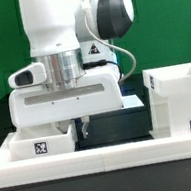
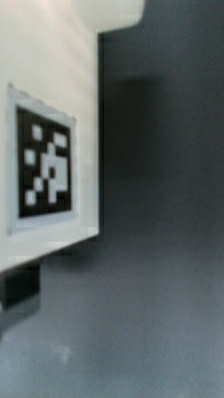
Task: Assemble drawer
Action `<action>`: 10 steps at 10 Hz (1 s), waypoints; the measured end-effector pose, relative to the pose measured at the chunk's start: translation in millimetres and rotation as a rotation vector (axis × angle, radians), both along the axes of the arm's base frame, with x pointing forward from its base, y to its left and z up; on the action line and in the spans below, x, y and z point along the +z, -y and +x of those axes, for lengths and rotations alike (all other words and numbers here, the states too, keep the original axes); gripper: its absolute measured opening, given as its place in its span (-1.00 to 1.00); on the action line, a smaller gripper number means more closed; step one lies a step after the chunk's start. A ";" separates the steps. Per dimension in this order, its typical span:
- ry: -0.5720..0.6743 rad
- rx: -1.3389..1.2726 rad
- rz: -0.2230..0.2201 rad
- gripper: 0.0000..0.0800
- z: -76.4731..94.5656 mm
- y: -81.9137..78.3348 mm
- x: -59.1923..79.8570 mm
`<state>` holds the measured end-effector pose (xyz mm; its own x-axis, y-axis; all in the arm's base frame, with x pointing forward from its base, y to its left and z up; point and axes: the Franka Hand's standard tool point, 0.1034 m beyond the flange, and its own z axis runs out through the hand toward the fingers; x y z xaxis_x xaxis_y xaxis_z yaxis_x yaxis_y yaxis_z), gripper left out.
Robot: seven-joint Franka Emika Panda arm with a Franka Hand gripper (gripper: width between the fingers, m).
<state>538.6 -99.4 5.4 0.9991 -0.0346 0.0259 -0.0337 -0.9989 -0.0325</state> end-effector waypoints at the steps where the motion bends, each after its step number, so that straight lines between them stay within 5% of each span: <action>1: 0.000 0.000 0.000 -0.74 0.2 0.0 0.1; 2: 0.000 0.000 0.000 -0.90 0.2 0.0 0.1; 6: 0.001 0.003 0.000 -0.90 0.5 -1.2 0.5; 8: 0.015 0.062 0.000 -0.90 3.1 -18.5 10.6; 10: 0.011 0.068 0.009 -0.90 -2.7 -18.3 16.7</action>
Offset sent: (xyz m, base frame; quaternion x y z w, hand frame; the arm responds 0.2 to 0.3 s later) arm 0.0000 0.0000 0.0000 0.0000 0.0000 0.0000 1.0000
